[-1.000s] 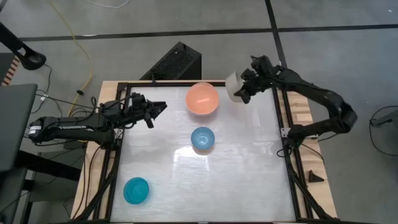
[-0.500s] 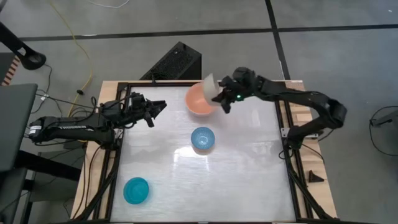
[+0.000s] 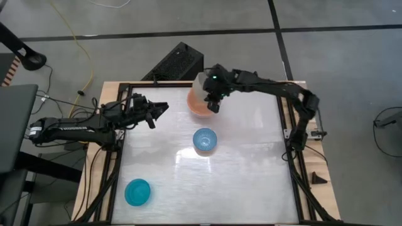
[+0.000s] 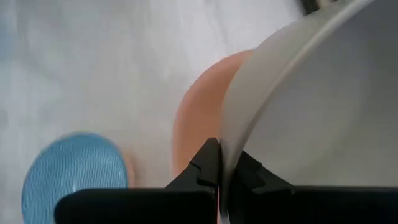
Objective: Nest bowls inside each other
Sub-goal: Stack the gray bowl on top of the light orange bowl, then stack the blue patterned bowl on top of the grey bowl
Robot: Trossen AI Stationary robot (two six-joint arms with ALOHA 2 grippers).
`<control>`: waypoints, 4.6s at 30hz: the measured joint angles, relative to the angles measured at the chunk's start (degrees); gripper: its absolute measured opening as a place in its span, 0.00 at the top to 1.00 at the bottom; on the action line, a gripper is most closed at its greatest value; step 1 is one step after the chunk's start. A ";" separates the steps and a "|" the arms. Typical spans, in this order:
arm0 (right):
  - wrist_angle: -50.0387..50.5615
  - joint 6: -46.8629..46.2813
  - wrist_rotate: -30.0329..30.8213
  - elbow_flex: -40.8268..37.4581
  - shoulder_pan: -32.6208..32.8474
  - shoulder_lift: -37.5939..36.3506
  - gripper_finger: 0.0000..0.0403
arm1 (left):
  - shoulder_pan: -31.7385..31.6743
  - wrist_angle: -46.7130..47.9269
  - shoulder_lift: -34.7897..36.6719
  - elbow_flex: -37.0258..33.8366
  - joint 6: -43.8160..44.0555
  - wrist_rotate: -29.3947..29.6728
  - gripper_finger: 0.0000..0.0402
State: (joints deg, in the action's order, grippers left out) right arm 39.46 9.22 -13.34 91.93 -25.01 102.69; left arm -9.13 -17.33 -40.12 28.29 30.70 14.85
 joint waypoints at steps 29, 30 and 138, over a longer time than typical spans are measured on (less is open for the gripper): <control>31.80 6.12 17.25 27.09 5.92 21.63 0.69 | 0.00 2.88 0.00 0.00 -0.66 -0.37 0.75; 31.38 5.13 16.81 27.09 5.68 21.14 0.64 | 0.00 2.99 0.02 0.00 -0.66 -0.37 0.75; -17.90 -19.00 4.46 -9.81 6.39 -9.67 0.90 | -0.02 2.96 1.92 -0.02 -2.60 -1.57 0.75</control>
State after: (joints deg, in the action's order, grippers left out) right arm 21.56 -9.77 -8.88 82.13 -18.62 93.02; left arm -9.15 -14.37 -38.20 28.27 28.10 13.29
